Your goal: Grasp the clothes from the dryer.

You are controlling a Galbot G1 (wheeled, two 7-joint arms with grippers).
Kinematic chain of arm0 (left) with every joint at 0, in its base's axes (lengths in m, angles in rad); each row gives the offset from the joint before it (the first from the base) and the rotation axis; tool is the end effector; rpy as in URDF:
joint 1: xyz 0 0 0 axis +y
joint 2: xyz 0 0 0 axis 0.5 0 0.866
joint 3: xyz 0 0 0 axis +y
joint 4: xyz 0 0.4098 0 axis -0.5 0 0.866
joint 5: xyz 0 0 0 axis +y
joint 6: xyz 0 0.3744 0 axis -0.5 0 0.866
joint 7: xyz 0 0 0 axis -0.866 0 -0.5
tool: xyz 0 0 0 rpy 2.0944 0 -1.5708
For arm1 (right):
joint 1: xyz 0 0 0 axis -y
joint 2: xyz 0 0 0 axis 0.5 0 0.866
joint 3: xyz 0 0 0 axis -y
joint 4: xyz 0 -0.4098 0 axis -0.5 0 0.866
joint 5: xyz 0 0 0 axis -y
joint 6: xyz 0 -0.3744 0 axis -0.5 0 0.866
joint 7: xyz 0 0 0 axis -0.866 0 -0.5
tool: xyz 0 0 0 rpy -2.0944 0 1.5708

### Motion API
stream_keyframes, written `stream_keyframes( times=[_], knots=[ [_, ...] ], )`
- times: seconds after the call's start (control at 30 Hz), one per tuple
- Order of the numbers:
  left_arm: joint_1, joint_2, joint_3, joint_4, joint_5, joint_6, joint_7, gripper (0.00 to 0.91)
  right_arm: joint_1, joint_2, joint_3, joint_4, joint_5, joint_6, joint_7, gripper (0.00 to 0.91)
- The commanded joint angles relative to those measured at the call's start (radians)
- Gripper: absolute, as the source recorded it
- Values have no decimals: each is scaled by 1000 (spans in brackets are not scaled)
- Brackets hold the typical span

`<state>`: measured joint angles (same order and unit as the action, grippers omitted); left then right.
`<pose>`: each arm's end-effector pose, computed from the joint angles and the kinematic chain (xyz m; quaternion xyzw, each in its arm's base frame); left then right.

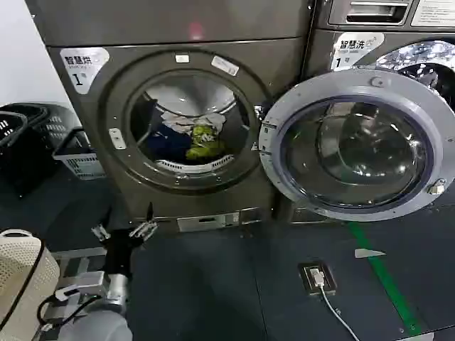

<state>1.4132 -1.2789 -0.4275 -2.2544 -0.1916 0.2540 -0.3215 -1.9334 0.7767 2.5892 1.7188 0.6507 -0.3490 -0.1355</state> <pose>0.2075 0.0232 -0.2659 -0.0347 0.9990 0.0218 0.0160 -0.1237 -0.4813 0.1260 0.5163 0.7930 -0.2726 0.1742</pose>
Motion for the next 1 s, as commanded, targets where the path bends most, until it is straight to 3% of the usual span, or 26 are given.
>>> stream_keyframes(
  times=[0.03,0.07,0.1,0.13,0.43,1.0],
  knots=[
    [0,1,-1,0,7,1,3,907,-1,3,-13,0,-36,-4,-65,907],
    [2,0,0,-1,11,0,5,907,1,1,-14,-10,-71,2,-85,907],
    [2,0,0,-1,12,-1,6,907,6,0,-26,-17,-44,63,-67,907],
    [3,-1,0,-1,12,-2,7,907,10,-2,-26,-19,-26,68,-61,907],
    [-1,-12,6,-3,26,-5,20,907,11,-20,-14,-29,-2,81,-30,907],
    [-5,-18,-44,-4,18,0,15,907,20,-20,-20,-24,22,94,-32,907]
  ],
)
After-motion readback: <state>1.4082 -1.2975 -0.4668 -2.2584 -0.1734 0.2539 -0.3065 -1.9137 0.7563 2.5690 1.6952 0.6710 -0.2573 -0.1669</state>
